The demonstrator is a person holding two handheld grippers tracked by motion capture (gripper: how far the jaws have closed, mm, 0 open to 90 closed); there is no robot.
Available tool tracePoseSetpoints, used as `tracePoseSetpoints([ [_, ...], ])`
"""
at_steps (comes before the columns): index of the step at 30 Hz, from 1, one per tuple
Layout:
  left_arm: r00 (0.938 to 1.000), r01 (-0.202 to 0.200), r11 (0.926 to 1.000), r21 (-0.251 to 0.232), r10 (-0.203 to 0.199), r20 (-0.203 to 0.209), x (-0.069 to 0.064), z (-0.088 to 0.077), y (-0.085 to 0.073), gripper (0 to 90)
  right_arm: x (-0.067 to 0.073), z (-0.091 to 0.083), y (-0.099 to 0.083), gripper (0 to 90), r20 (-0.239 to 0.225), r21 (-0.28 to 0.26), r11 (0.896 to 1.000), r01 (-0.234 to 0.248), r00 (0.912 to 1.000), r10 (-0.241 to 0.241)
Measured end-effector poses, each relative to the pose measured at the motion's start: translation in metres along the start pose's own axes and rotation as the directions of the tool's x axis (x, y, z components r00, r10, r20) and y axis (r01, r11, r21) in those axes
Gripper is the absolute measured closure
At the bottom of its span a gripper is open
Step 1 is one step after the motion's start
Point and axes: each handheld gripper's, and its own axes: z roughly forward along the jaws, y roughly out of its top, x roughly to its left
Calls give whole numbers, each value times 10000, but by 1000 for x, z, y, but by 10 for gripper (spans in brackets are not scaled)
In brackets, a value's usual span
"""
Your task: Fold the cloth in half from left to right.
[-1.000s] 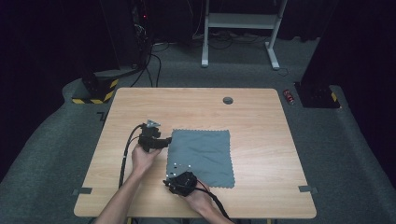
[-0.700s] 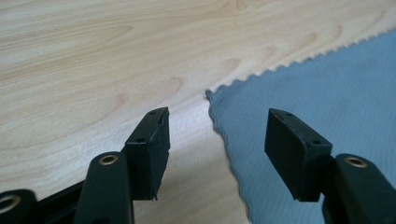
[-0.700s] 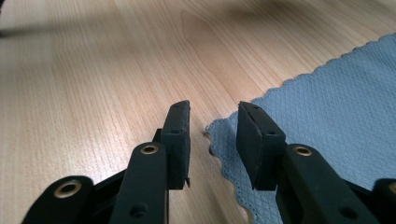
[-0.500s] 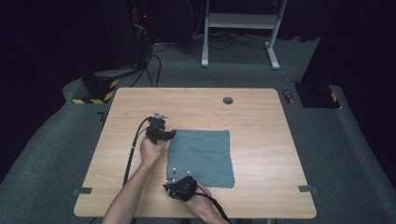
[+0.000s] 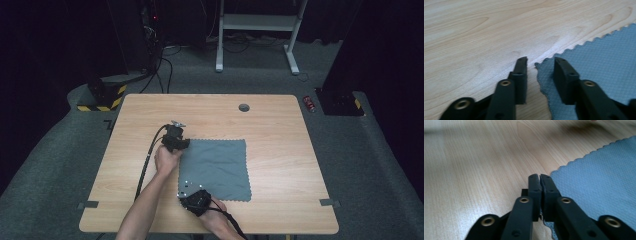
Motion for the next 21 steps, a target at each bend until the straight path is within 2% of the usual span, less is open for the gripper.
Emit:
tracePoseSetpoints([
  [4, 9997, -6, 10000, 19, 6, 240, -1, 1, 1, 822, -1, 0, 0, 895, -57, 37, 10000, -36, 10000, 36],
  [6, 9990, 113, 9999, 38, -115, 423, 1, 1, 2, 882, -2, -1, -1, 897, -162, -3, 9995, -301, 9994, 300],
  [11, 9970, 288, 9996, 65, -292, 723, 5, -2, 2, 896, -4, -6, -2, 899, -274, -247, 9987, -445, 9987, 438],
  [15, 9933, 527, 9982, -273, -496, 1042, 8, -9, 5, 898, -6, -12, -2, 900, -325, -458, 9969, -646, 9975, 632],
  [21, 9908, 579, 9973, -452, -518, 1254, 12, -18, 9, 899, -5, -18, 2, 900, -286, -548, 9972, -510, 9984, 495],
])
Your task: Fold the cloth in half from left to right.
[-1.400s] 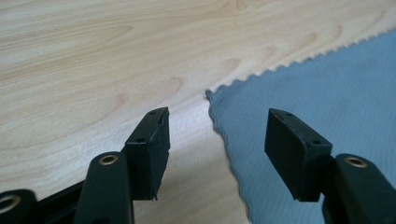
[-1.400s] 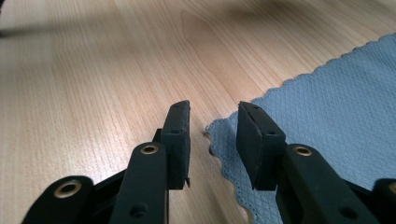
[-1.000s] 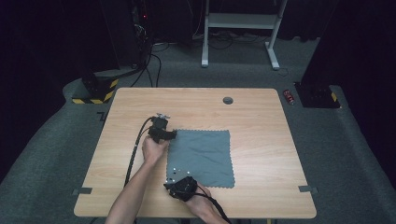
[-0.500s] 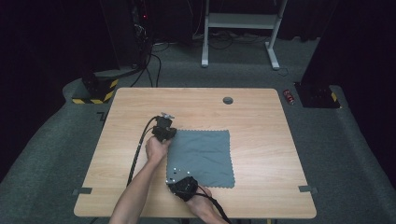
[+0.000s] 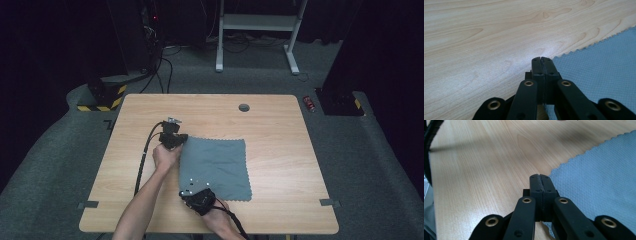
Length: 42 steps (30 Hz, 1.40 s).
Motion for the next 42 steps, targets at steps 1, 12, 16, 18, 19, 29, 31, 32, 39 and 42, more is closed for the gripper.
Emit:
tracePoseSetpoints([
  [1, 10000, 12, 10000, -27, -12, 12, 0, -1, 0, 900, 0, -2, 1, 900, 3, -62, 10000, 49, 10000, -49],
  [12, 9999, 115, 9997, -212, -116, -48, 17, -24, 0, 900, 3, -6, 16, 900, -357, -397, 9990, 184, 9992, -198],
  [16, 9998, 127, 9997, -232, -130, -145, 25, -40, -3, 900, 6, -6, 24, 900, -780, -588, 9981, 169, 9967, -215],
  [18, 9996, 94, 9996, -253, -101, -262, 29, -47, -3, 900, 8, -7, 28, 900, -944, -714, 9974, 49, 9955, -116],
  [19, 9995, 157, 9995, -285, -165, -281, 31, -50, -3, 900, 9, -8, 30, 900, -1022, -827, 9966, 20, 9947, -105],
  [29, 9997, -30, 9995, -306, 23, -223, 21, -45, 2, 900, 3, -15, 25, 900, -933, -951, 9953, -172, 9956, 83],
  [31, 9998, -158, 9996, -236, 154, -146, 15, -40, 3, 900, 0, -17, 20, 900, -887, -914, 9955, -238, 9959, 157],
  [32, 9997, -227, 9995, -200, 225, -129, 13, -38, 4, 900, 0, -18, 18, 900, -861, -876, 9957, -306, 9960, 230],
  [39, 9997, -250, 9995, -215, 251, 24, 2, -29, 9, 900, -9, -26, 3, 900, -653, -880, 9945, -572, 9965, 516],
  [42, 9996, -264, 9996, -140, 264, 56, -1, -25, 9, 900, -11, -29, -4, 900, -575, -823, 9938, -750, 9959, 704],
])
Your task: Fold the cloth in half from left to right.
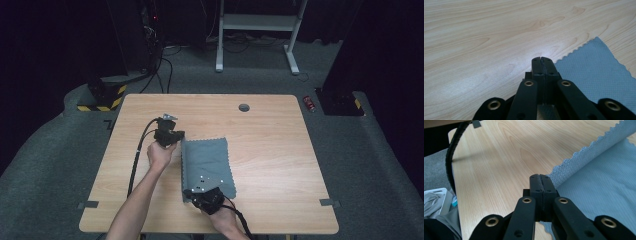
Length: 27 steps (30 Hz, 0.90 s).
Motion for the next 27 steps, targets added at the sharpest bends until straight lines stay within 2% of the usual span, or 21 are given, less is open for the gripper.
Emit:
tracePoseSetpoints([
  [8, 9997, 72, 10000, -59, -71, 236, -7, 7, 2, 900, -7, -13, -14, 900, 369, -89, 9996, -279, 9989, 282],
  [14, 9991, -312, 9995, -1, 312, 297, -22, 15, 12, 900, -14, -23, -23, 900, 641, -199, 9988, -452, 9969, 464],
  [21, 9985, -270, 9996, -16, 271, 484, -33, 25, 14, 900, -19, -35, -33, 900, 903, -282, 9971, -714, 9932, 736],
  [27, 9978, -416, 9991, 63, 412, 510, -39, 30, 18, 900, -23, -45, -39, 900, 1141, -381, 9958, -830, 9897, 869],
])
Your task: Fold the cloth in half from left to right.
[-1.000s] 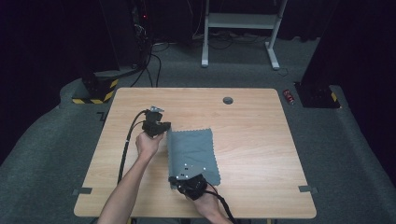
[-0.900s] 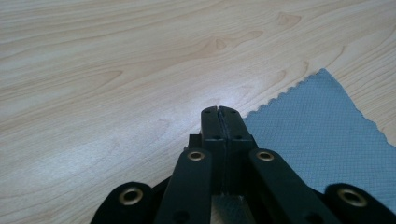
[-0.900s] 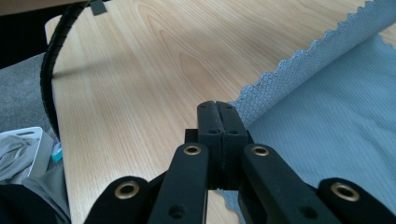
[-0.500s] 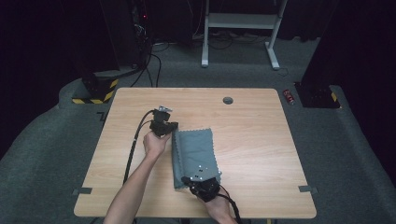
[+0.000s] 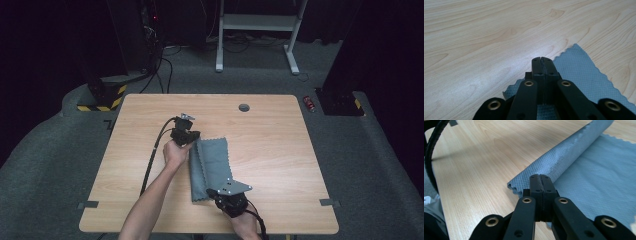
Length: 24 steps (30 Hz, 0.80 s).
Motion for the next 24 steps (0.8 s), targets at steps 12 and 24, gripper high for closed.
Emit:
tracePoseSetpoints([
  [12, 9985, -396, 9992, -110, 400, 373, -24, 15, 14, 900, -15, -19, -14, 900, 542, -51, 9992, -389, 9978, 391],
  [24, 9957, -750, 9971, 152, 741, 552, -48, 41, 19, 900, -25, -32, -30, 900, 913, 95, 9972, -741, 9932, 729],
])
